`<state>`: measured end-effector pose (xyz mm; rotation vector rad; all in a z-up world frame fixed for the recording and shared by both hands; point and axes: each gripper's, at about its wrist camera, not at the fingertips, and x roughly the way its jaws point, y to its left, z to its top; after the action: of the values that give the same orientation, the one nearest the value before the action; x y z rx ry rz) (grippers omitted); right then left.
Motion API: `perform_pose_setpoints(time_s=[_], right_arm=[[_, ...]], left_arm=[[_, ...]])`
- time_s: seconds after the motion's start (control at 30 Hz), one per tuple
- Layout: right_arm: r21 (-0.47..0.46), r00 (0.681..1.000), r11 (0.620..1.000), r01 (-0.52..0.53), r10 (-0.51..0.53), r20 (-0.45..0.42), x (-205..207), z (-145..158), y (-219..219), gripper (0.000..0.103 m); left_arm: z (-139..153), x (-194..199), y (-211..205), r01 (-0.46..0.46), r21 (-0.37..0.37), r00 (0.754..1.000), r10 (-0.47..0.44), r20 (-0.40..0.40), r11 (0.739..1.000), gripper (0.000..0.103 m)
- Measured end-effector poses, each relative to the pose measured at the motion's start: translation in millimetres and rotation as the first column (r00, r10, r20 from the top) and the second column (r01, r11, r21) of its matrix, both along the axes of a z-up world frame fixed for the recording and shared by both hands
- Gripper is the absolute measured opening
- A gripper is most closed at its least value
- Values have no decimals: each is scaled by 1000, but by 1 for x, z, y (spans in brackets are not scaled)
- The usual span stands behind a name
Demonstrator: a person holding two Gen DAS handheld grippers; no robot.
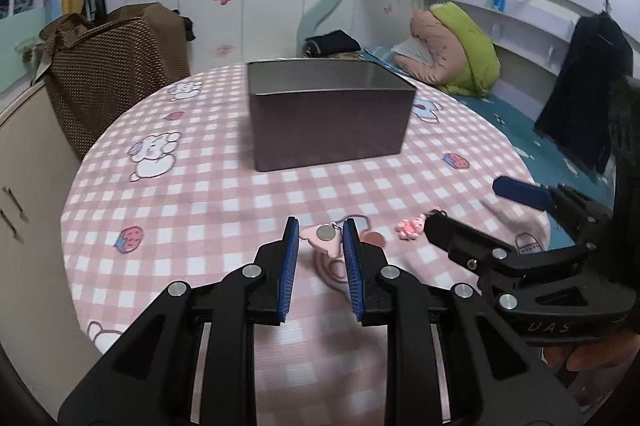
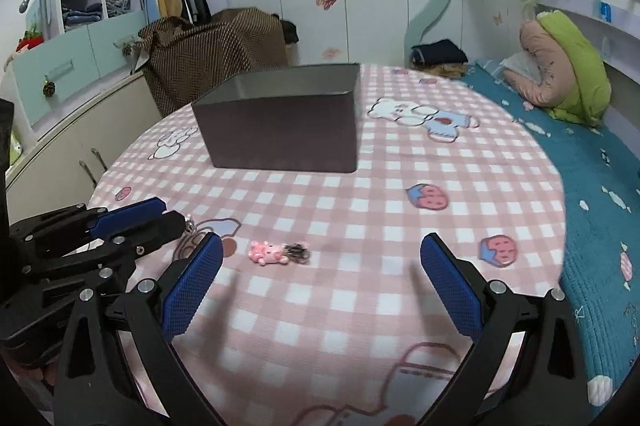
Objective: Organize jewelry
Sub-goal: 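Grasp the pink heart charm with the left tool while the right tool grasps the pink bear keychain, then carry both charms over the tin and open both tools to drop them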
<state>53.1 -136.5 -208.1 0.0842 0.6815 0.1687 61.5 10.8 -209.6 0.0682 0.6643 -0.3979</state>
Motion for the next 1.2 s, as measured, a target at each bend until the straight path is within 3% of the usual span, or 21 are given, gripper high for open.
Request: perform_pose_setpoints(time_s=[0.1,0.2,0.33,0.47,0.53,0.63,1.2], right_arm=[[-50,1000,999,8,-9,-25,7,-4,10,94],[-51,998,999,-11,7,-62,13,-8,16,78],[-85,998,996,-32,27,-61,17,-11,29,72],[-118,998,992,-37,31,-54,18,-10,32,47],[-119,998,992,-50,45,-47,17,-10,33,39],[-124,998,991,-58,53,-40,16,-10,34,36],[-108,996,991,-73,68,-51,14,-8,32,35]], left_arm=[[1,2,9,-15,-20,1000,15,1,1000,23],[1,4,16,-35,-38,999,36,6,999,23],[-3,10,25,-62,-76,998,61,-12,995,23],[-7,14,32,-74,-94,997,72,-28,993,23],[-8,16,35,-84,-106,996,81,-38,991,23],[-9,18,35,-92,-118,995,87,-44,989,23],[-7,20,38,-116,-122,993,111,-49,986,23]])
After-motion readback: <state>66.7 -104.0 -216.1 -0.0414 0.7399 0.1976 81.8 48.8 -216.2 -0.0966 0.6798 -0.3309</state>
